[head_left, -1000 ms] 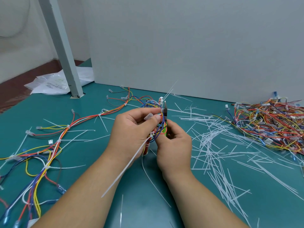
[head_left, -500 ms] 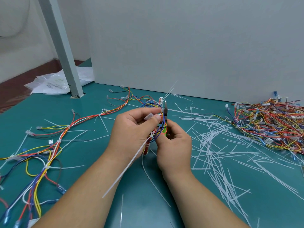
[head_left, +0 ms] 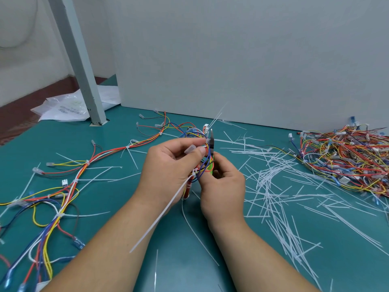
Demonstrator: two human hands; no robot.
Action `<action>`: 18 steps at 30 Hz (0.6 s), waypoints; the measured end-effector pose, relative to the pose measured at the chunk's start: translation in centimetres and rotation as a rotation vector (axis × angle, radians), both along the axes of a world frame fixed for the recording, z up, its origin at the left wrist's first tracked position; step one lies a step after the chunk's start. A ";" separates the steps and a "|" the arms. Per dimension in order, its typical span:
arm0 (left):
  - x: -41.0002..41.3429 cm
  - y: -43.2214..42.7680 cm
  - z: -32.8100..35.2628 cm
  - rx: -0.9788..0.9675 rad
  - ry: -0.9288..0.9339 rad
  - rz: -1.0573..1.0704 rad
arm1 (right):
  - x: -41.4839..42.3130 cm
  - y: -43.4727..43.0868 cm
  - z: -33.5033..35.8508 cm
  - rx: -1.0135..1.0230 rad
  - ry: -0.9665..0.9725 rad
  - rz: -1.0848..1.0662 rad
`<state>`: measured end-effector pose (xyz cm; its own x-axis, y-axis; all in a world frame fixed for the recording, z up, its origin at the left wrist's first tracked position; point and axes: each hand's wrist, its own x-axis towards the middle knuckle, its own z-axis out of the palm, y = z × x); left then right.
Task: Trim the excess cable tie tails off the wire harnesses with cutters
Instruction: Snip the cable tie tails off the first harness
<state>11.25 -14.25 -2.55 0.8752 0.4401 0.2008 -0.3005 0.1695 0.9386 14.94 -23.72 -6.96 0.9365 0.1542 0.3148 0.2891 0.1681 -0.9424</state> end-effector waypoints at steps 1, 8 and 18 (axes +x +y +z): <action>0.0 0.0 0.0 -0.002 0.001 0.000 | 0.0 0.0 0.0 -0.003 0.001 -0.005; 0.0 0.0 0.0 0.005 -0.007 -0.002 | -0.1 0.1 0.3 0.008 0.004 -0.007; 0.0 0.0 -0.1 0.016 -0.012 0.000 | 0.0 0.0 0.0 -0.024 -0.005 -0.034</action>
<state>11.29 -14.20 -2.61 0.8726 0.4367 0.2186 -0.3119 0.1540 0.9376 14.99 -23.76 -6.95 0.9399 0.1301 0.3156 0.2985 0.1354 -0.9448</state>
